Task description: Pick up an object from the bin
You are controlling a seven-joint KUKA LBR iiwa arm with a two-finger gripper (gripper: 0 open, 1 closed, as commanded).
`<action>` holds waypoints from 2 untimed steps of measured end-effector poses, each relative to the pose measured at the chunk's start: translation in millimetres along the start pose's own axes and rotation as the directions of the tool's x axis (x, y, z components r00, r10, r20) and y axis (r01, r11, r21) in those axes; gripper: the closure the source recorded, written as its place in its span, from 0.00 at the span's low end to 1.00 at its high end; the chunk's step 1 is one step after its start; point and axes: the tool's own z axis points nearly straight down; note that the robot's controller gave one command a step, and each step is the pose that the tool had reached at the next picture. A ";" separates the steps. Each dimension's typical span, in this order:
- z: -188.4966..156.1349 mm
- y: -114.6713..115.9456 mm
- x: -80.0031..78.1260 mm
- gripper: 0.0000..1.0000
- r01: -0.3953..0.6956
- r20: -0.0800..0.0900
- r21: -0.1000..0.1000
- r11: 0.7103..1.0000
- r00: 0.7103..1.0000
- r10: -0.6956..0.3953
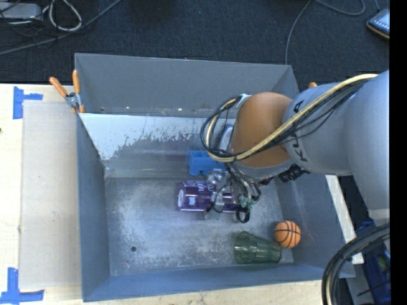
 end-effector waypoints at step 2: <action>-56.9 -0.3 0.7 1.00 -0.002 -0.001 0.000 1.000 1.000 0.002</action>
Offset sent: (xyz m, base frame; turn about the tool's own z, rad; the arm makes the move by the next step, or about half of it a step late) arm -0.0017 -0.0003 0.0690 0.0006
